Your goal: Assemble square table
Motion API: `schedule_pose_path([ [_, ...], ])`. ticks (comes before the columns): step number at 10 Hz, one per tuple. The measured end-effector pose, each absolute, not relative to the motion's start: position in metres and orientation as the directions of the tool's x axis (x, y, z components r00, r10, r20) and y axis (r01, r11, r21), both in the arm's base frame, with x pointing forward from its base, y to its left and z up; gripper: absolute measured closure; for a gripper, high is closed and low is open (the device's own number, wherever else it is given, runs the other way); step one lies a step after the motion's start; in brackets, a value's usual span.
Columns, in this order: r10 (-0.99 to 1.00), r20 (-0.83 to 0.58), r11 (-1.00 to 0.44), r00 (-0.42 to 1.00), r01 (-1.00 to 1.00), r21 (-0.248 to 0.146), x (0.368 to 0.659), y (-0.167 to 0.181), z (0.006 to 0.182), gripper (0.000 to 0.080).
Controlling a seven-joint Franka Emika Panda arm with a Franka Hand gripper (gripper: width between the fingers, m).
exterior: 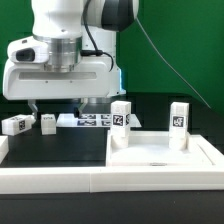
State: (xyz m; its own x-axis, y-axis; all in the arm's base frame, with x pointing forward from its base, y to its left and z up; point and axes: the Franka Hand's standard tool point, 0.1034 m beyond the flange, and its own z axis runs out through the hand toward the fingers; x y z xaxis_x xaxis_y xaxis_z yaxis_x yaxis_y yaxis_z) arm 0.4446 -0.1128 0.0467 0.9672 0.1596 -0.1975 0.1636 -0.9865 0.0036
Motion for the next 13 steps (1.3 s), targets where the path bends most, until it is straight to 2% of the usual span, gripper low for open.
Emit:
schedule_pose_path([
  [4,0.175,-0.196,-0.984,0.965,0.179,0.003,0.445,-0.114,0.046,0.015],
  [7,0.268,-0.214,-0.963,0.939,0.267,-0.035,0.43,-0.128,0.041,0.015],
  [10,0.259,-0.227,-0.966,0.939,0.257,-0.038,0.431,-0.125,0.04,0.015],
  [11,0.245,-0.302,-0.969,0.921,0.241,-0.052,0.425,-0.121,0.04,0.015],
  [12,0.239,-0.364,-0.969,0.9,0.245,-0.029,0.427,-0.126,0.035,0.015],
  [13,0.244,-0.412,-0.967,0.878,0.254,-0.031,0.427,-0.13,0.032,0.015],
])
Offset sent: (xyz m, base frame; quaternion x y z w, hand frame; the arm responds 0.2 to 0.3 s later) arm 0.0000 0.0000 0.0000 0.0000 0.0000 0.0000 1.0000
